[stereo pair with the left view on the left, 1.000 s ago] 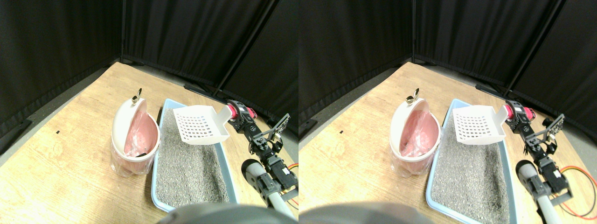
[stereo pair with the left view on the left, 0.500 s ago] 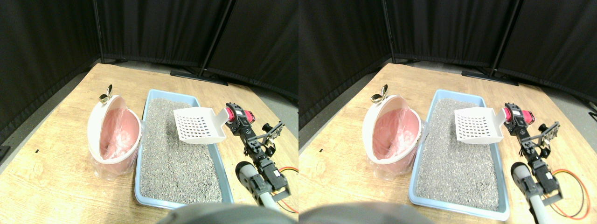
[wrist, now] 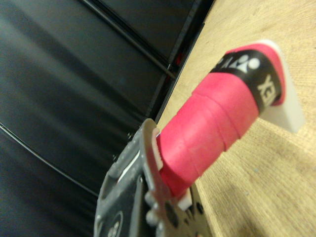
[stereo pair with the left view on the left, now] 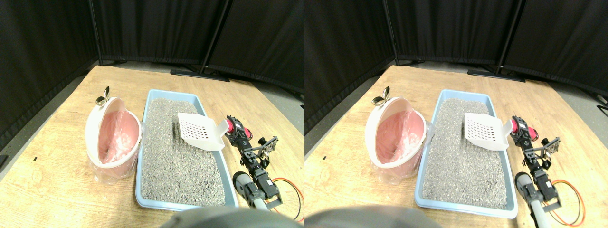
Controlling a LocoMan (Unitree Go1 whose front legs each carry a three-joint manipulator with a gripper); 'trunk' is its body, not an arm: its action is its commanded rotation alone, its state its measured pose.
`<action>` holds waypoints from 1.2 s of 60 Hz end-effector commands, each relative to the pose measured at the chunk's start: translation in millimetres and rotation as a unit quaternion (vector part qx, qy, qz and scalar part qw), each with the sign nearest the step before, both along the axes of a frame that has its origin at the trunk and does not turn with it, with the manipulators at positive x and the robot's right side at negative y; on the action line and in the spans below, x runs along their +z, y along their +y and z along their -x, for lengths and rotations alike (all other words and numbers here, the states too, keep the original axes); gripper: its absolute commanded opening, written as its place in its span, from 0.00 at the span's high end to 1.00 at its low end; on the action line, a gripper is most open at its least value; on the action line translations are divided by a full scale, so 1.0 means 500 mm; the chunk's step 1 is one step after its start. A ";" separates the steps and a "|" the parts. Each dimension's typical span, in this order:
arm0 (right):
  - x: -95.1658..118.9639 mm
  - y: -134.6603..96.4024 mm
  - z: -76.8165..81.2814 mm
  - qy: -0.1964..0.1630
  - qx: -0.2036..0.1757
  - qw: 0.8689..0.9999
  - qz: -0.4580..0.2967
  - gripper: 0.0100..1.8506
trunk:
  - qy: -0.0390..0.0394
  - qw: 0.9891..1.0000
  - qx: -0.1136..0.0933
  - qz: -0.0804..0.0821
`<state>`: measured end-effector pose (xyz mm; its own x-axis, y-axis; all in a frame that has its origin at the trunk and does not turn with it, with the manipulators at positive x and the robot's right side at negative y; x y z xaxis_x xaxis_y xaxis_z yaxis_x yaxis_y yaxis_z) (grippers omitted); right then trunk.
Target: Scoop (unimanual)
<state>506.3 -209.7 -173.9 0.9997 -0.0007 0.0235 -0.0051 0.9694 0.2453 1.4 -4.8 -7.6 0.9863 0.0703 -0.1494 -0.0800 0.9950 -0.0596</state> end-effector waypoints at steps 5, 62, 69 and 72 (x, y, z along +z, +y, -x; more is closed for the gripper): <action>-0.010 -0.001 0.001 -0.004 0.000 1.000 0.017 0.97 | -0.008 1.000 -0.001 0.007; -0.025 0.012 0.030 0.221 0.017 0.974 0.046 0.13 | -0.006 1.000 0.010 0.021; -0.021 0.011 0.031 0.223 0.025 0.974 0.029 0.04 | -0.005 1.000 0.010 0.020; -0.019 0.009 0.033 0.213 0.034 0.976 0.027 0.04 | -0.004 1.000 0.008 0.019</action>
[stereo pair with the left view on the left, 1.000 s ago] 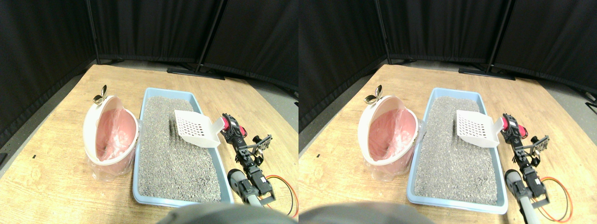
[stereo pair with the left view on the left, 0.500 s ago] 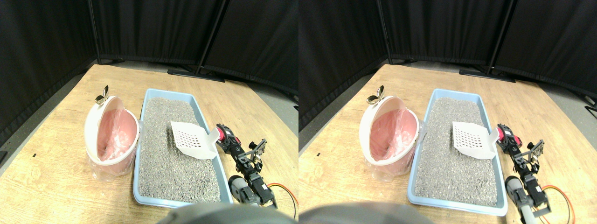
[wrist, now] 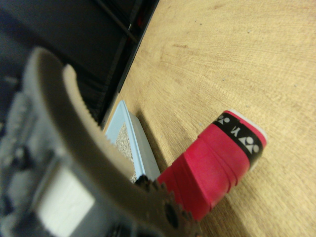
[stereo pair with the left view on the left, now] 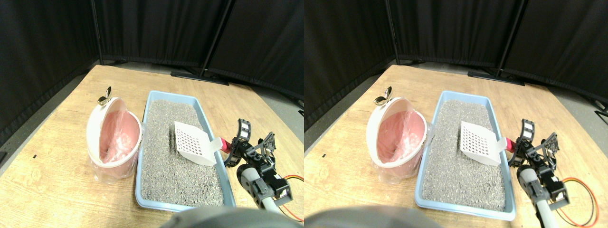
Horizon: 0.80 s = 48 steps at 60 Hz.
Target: Scoop (unimanual)
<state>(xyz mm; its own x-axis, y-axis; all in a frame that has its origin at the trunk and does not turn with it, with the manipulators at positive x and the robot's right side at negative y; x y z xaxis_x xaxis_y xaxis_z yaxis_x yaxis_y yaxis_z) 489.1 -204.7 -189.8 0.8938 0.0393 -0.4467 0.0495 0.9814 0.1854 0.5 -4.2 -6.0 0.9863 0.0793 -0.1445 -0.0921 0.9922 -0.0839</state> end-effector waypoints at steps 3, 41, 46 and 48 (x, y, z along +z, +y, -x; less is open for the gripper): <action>0.023 -0.002 0.009 -0.044 0.013 0.999 -0.010 0.06 | -0.001 1.000 -0.001 0.006; 0.089 -0.031 0.119 -0.272 0.094 0.958 -0.003 0.98 | 0.005 0.999 -0.039 -0.008; 0.088 -0.032 0.127 -0.276 0.099 0.956 -0.005 0.98 | 0.005 0.999 -0.044 -0.009; 0.087 -0.031 0.135 -0.280 0.102 0.955 -0.003 0.98 | 0.005 0.999 -0.048 -0.009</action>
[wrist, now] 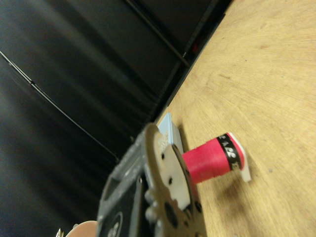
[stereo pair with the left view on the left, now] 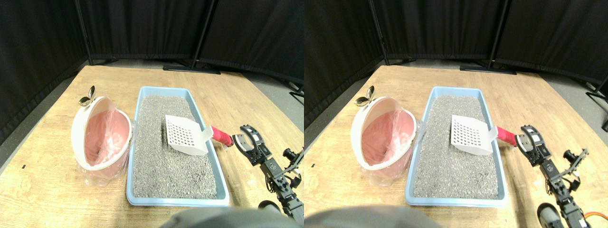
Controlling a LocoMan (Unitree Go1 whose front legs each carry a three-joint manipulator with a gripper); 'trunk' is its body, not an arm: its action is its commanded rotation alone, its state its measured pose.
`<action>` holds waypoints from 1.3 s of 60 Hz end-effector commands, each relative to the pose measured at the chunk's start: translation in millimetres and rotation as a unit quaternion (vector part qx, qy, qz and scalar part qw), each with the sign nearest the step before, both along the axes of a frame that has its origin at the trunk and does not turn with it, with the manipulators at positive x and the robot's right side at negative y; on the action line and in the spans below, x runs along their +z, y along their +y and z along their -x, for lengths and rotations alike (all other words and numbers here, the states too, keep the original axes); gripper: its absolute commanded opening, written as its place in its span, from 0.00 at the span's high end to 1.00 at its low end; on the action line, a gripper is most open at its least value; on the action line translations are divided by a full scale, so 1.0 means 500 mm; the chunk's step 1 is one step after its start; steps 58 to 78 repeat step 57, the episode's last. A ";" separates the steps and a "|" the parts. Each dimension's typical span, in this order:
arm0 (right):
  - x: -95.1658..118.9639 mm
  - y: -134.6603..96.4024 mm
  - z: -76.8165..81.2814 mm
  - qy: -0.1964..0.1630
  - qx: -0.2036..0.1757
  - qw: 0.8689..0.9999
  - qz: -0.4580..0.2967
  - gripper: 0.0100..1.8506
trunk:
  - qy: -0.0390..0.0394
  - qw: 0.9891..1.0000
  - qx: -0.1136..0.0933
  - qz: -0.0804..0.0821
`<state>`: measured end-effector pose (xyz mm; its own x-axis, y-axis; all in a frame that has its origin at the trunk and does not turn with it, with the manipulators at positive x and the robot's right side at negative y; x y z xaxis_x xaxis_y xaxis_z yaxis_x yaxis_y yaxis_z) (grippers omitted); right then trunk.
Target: Scoop (unimanual)
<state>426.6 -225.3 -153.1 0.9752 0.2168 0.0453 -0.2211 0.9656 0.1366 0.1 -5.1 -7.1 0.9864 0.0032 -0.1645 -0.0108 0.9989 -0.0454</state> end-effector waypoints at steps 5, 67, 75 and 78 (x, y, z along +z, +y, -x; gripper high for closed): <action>0.015 0.014 0.027 -0.030 0.014 0.999 -0.002 0.98 | -0.004 1.000 -0.009 0.009; -0.010 0.043 0.053 -0.015 0.007 1.000 0.017 0.98 | -0.005 1.000 -0.013 0.013; -0.010 0.043 0.053 -0.015 0.007 1.000 0.017 0.98 | -0.005 1.000 -0.013 0.013; -0.010 0.043 0.053 -0.015 0.007 1.000 0.017 0.98 | -0.005 1.000 -0.013 0.013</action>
